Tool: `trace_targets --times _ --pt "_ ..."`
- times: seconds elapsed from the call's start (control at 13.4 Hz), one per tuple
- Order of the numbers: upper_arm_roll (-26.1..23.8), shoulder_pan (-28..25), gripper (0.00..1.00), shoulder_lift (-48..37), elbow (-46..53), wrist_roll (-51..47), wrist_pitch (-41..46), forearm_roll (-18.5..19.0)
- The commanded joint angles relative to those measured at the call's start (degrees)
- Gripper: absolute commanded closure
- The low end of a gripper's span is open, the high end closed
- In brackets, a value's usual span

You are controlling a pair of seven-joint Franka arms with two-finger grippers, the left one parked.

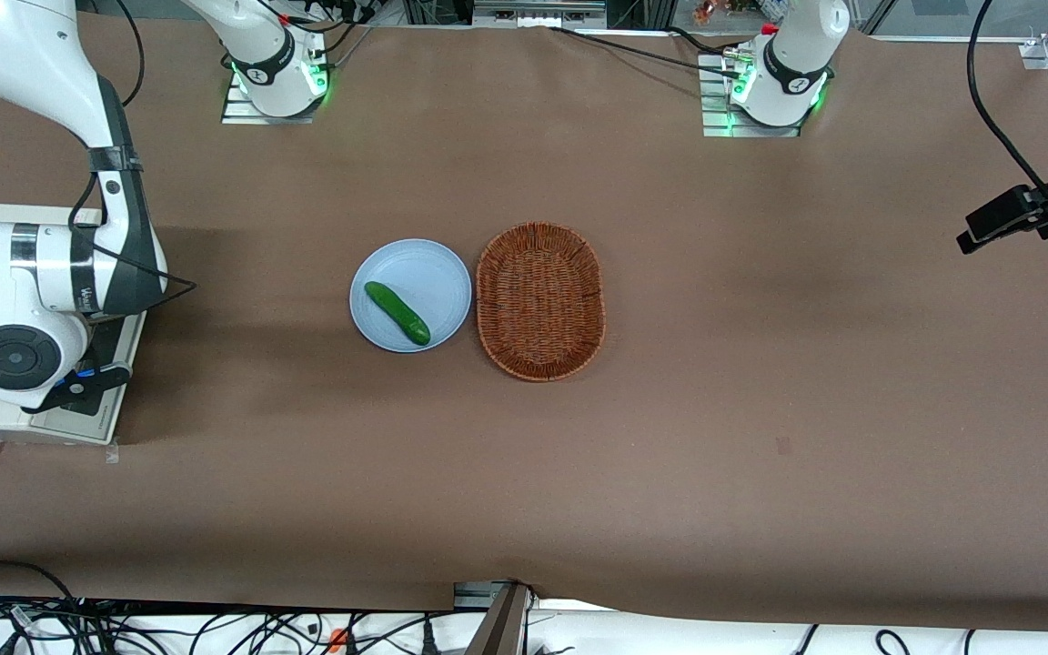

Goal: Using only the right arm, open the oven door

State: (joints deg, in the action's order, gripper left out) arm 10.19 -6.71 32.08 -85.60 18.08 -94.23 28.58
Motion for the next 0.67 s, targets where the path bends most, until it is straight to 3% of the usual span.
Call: trace_targets --times 0.0,0.37,0.6 --pt "-0.3 0.4 1.00 -0.2 -0.8 0.8 -1.3 1.0" --pt "-0.3 0.3 1.00 1.4 -0.8 -0.1 -3.6 -1.0" --pt "-0.3 0.1 1.00 3.2 -0.3 -0.4 -4.6 -6.6"
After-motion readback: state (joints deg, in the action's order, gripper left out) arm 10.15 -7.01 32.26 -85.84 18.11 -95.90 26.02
